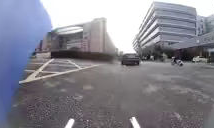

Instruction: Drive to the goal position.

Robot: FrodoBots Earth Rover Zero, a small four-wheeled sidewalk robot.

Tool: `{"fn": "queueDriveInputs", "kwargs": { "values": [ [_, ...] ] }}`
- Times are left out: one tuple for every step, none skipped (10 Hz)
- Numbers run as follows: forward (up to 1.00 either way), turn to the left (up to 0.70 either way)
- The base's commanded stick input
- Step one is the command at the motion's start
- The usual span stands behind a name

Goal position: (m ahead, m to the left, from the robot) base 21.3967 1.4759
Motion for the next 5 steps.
{"fn": "queueDriveInputs", "kwargs": {
  "values": [
    [0.70, 0.00],
    [0.70, 0.00],
    [0.70, 0.00],
    [0.70, 0.00],
    [0.70, 0.00]
  ]
}}
